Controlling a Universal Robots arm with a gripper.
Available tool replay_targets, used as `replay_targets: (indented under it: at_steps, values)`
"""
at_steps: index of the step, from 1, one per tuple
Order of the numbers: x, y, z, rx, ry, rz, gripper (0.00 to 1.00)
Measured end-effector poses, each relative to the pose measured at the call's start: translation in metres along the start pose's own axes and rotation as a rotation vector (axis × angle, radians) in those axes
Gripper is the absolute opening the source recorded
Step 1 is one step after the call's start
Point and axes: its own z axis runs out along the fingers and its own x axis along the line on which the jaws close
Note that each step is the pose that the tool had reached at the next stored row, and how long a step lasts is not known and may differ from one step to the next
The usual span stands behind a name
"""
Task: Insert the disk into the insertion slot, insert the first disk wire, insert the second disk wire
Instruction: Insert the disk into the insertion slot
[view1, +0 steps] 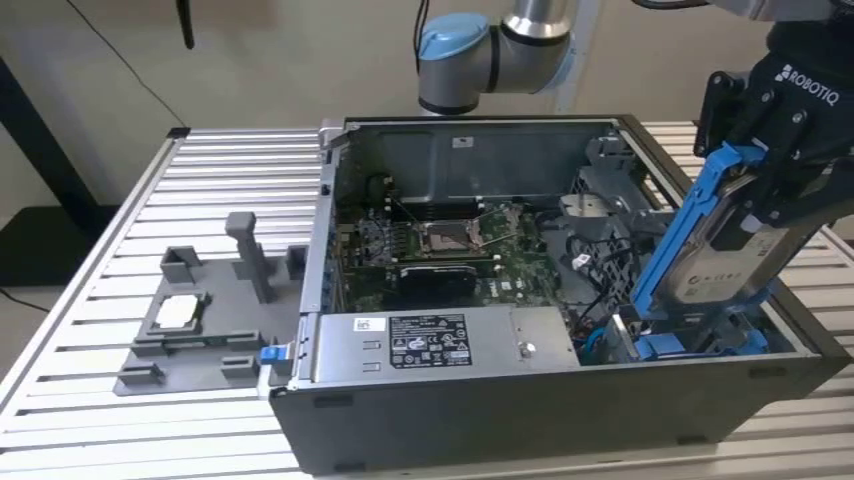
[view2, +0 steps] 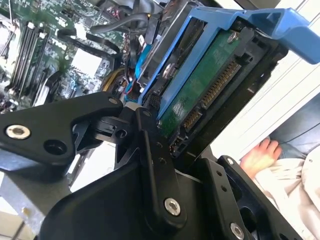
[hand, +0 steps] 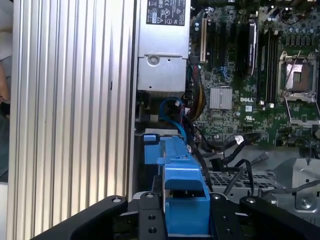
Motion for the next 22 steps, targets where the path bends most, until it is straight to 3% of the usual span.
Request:
replay_targets:
  at_steps: [7,17,22]
  values:
    - [0.0002,-0.0018,0.0105,0.0000,-0.0003,0.004,0.33]
    - [0.0004,-0.0027,0.0193,0.0000,-0.0007,0.009,0.33]
    - [0.0004,-0.0031,0.0253,0.0001,-0.0078,0.008,0.33]
